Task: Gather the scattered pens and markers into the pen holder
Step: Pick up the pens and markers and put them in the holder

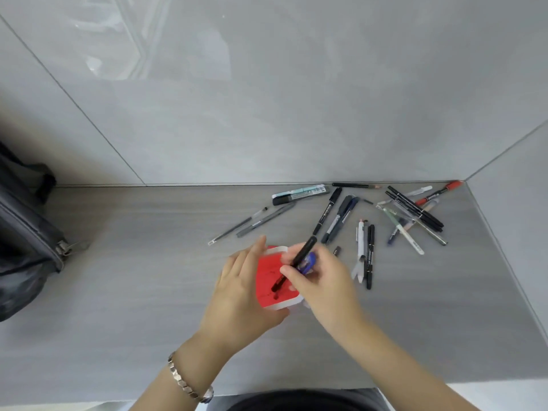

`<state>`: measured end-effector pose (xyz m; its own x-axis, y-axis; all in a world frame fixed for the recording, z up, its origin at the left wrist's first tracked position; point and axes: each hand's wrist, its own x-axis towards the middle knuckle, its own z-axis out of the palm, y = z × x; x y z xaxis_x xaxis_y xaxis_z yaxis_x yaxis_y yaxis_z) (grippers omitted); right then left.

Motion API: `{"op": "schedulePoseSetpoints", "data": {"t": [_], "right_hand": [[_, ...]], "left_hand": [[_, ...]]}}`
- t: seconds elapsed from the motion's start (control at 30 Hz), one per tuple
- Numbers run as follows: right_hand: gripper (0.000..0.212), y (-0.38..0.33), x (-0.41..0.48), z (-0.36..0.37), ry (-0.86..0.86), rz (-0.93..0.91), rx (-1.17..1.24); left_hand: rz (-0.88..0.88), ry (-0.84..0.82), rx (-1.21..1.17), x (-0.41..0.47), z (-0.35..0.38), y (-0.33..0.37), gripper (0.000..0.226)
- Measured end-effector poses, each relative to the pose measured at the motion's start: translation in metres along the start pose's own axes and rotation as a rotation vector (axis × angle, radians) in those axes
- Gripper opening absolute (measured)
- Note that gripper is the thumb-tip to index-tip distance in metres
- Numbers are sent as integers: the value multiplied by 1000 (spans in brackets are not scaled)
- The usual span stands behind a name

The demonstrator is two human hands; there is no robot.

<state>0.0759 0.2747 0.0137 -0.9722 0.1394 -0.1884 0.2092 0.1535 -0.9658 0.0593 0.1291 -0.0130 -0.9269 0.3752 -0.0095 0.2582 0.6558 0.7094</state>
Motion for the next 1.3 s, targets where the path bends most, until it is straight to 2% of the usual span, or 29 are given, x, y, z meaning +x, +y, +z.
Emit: {"op": "schedulePoseSetpoints", "data": {"t": [0.1, 0.23, 0.33, 0.4, 0.47, 0.53, 0.6, 0.7, 0.83, 0.97, 1.03, 1.13, 1.2, 1.3], "right_hand": [[48, 4, -6, -28, 33, -33, -70], [101, 17, 1, -69, -284, 15, -271], [110, 19, 7, -86, -312, 18, -288], [102, 17, 9, -95, -261, -16, -265], [91, 19, 8, -104, -178, -28, -224], [90, 28, 7, -113, -46, -13, -218], [88, 35, 5, -123, 85, 3, -219], [89, 37, 2, -133, 169, 51, -206], [86, 39, -2, -133, 185, 96, -205], [80, 43, -6, -127, 168, 132, -205], [77, 45, -6, -122, 164, 152, -206], [77, 49, -6, -114, 122, 159, -217], [80, 51, -7, -108, 87, 154, -223], [76, 50, -6, -100, 54, 133, -230]], "left_hand": [[-12, -32, -38, 5, 2, 11, 107], [7, -129, -159, 25, 3, 31, 111], [113, -205, -214, 41, 8, 49, 110], [173, -246, -269, 47, 8, 57, 110], [140, -277, -370, 54, 8, 52, 113], [79, -254, -340, 60, 13, 33, 113], [-15, -244, -89, 65, 25, 3, 113], [-120, -356, 327, 65, 47, -31, 108], [-107, -380, 530, 58, 69, -40, 85], [-12, -278, 632, 45, 74, -42, 36], [-7, -234, 682, 35, 73, -50, 36], [-111, -303, 644, 25, 65, -56, 36], [-310, -398, 555, 22, 54, -50, 21], [-491, -334, 68, 13, 31, -37, 15]]}}
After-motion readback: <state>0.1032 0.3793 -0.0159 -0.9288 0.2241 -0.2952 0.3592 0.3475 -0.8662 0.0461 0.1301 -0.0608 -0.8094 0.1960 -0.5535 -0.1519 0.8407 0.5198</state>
